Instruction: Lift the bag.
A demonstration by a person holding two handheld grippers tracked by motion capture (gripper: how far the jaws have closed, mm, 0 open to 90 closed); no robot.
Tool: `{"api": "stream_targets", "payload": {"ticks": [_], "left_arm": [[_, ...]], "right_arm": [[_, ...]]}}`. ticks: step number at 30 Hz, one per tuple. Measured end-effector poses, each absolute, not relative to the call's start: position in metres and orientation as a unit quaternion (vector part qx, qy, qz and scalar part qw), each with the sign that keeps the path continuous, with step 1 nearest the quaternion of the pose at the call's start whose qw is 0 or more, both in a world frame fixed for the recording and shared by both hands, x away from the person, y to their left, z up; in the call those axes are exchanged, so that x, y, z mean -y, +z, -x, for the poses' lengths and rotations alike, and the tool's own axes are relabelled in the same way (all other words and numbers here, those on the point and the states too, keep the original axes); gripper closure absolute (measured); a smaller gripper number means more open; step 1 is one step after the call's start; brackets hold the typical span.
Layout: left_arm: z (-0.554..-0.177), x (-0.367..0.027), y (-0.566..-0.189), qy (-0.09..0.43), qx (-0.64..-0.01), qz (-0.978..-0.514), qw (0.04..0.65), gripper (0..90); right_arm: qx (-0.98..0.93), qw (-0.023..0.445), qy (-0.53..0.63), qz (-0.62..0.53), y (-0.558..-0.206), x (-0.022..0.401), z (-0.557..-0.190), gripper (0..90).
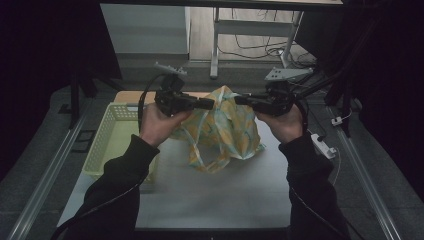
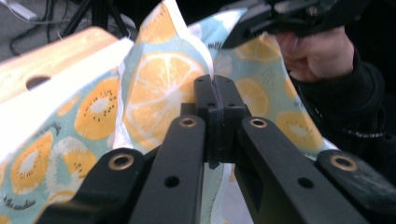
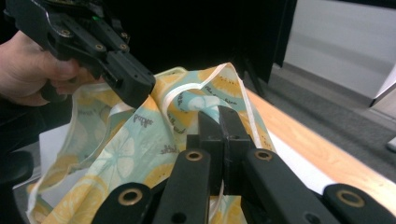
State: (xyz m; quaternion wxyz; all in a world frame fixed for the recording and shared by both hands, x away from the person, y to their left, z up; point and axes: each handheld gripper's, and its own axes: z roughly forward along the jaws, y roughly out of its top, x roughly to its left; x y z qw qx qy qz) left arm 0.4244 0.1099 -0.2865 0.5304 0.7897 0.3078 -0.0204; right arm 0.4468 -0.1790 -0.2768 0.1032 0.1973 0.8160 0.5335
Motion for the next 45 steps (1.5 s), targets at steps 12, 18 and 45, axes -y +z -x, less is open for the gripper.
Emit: {"api": "stream_targets", "payload": {"ticks": [12, 18, 45], "left_arm": [[-0.43, -0.1, -0.26, 0.013, -0.301, -0.792, 0.531, 89.7], [-0.437, -0.095, -0.265, 0.061, -0.309, -0.799, 0.513, 89.6], [-0.473, -0.091, -0.337, 0.053, -0.334, -0.813, 0.474, 64.8]], "right_arm": [[-0.807, 0.127, 0.541, -0.2, -0.254, 0.185, -0.449, 89.8], [-0.808, 0.142, 0.532, -0.21, -0.254, 0.182, -0.455, 89.7], [-0.815, 0.111, 0.503, -0.265, -0.317, 0.175, -0.482, 64.2]]}}
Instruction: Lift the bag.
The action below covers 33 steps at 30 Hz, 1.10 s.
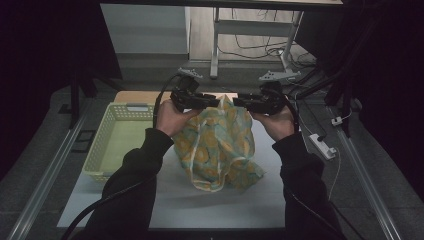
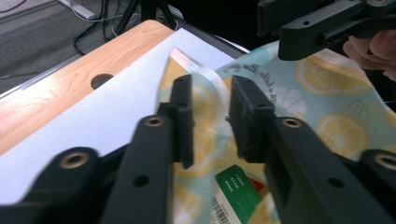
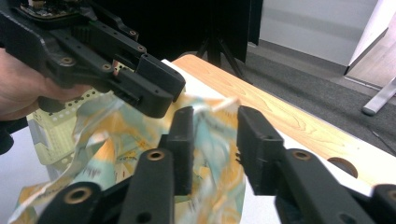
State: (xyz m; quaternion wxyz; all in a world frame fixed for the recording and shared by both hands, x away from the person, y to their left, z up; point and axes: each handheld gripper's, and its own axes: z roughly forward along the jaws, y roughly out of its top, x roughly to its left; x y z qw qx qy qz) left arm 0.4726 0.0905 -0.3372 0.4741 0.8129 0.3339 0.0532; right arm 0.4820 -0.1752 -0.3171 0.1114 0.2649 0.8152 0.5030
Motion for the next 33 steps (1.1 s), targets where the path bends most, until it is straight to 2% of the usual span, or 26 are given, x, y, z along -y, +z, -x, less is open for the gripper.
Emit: {"api": "stream_targets", "payload": {"ticks": [18, 26, 33], "left_arm": [[-0.449, -0.108, -0.342, 0.073, -0.329, -0.812, 0.477, 20.6], [-0.436, -0.128, -0.348, 0.071, -0.336, -0.813, 0.47, 12.0], [-0.421, -0.146, -0.352, 0.08, -0.343, -0.81, 0.469, 4.7]], "right_arm": [[-0.822, 0.122, 0.491, -0.261, -0.319, 0.175, -0.471, 41.3], [-0.819, 0.125, 0.494, -0.263, -0.322, 0.179, -0.463, 32.5], [-0.819, 0.129, 0.492, -0.266, -0.326, 0.185, -0.453, 20.4]]}}
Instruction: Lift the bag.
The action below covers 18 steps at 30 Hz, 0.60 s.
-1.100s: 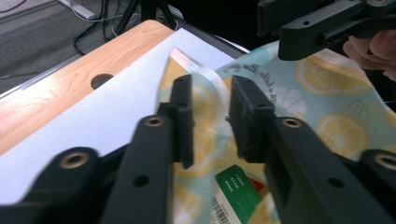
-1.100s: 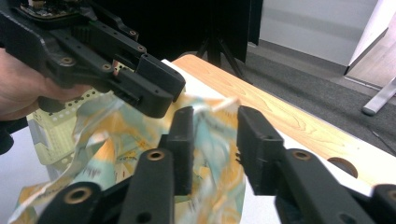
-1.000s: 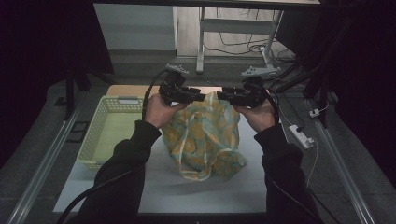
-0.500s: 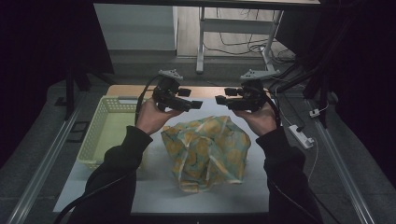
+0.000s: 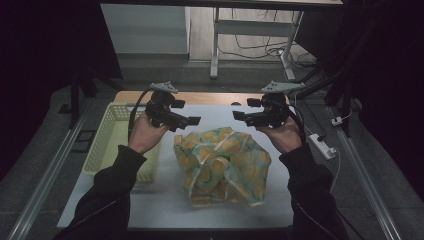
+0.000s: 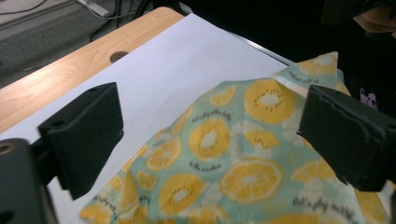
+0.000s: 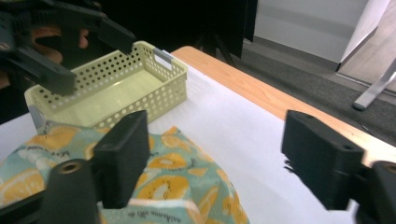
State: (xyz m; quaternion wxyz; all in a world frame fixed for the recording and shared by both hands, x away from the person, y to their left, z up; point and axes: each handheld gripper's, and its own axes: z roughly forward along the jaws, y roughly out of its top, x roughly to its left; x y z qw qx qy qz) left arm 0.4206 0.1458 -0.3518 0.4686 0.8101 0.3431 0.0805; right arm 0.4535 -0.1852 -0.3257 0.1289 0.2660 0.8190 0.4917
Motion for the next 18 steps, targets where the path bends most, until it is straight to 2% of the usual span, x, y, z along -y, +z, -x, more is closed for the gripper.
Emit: {"api": "stream_targets", "payload": {"ticks": [7, 18], "left_arm": [[-0.404, -0.162, -0.361, 0.082, -0.349, -0.806, 0.47, 0.1], [-0.369, -0.191, -0.386, 0.08, -0.366, -0.802, 0.465, 0.0]], "right_arm": [[-0.82, 0.138, 0.484, -0.273, -0.331, 0.194, -0.444, 10.2], [-0.811, 0.172, 0.478, -0.29, -0.344, 0.217, -0.426, 0.0]]}}
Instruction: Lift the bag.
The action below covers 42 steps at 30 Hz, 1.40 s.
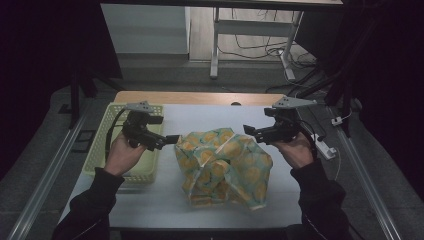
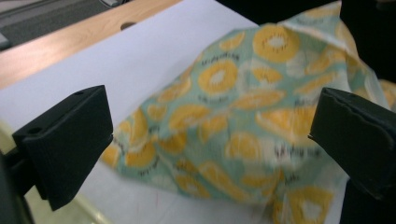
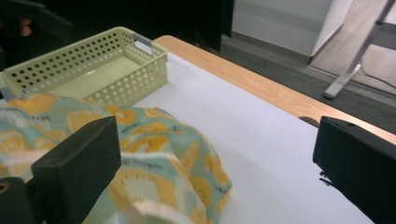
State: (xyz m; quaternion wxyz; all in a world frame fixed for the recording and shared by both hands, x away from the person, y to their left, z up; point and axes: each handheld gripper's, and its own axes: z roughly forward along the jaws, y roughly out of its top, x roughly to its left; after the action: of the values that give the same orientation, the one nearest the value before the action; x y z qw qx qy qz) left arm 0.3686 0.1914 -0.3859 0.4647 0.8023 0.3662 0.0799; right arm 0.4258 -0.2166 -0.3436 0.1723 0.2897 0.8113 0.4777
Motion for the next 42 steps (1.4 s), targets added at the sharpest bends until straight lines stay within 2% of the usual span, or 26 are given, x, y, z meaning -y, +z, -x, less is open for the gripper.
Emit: {"api": "stream_targets", "payload": {"ticks": [8, 27, 35, 42], "left_arm": [[-0.332, -0.21, -0.407, 0.091, -0.385, -0.796, 0.458, 0.0], [-0.24, -0.251, -0.461, 0.114, -0.448, -0.77, 0.441, 0.0], [-0.218, -0.268, -0.49, 0.112, -0.483, -0.748, 0.441, 0.0], [-0.209, -0.273, -0.506, 0.119, -0.499, -0.748, 0.42, 0.0]], "right_arm": [[-0.804, 0.189, 0.473, -0.307, -0.357, 0.242, -0.405, 0.0], [-0.797, 0.192, 0.448, -0.356, -0.419, 0.289, -0.348, 0.0], [-0.79, 0.187, 0.441, -0.382, -0.453, 0.304, -0.324, 0.0], [-0.79, 0.178, 0.43, -0.399, -0.478, 0.314, -0.309, 0.0]]}}
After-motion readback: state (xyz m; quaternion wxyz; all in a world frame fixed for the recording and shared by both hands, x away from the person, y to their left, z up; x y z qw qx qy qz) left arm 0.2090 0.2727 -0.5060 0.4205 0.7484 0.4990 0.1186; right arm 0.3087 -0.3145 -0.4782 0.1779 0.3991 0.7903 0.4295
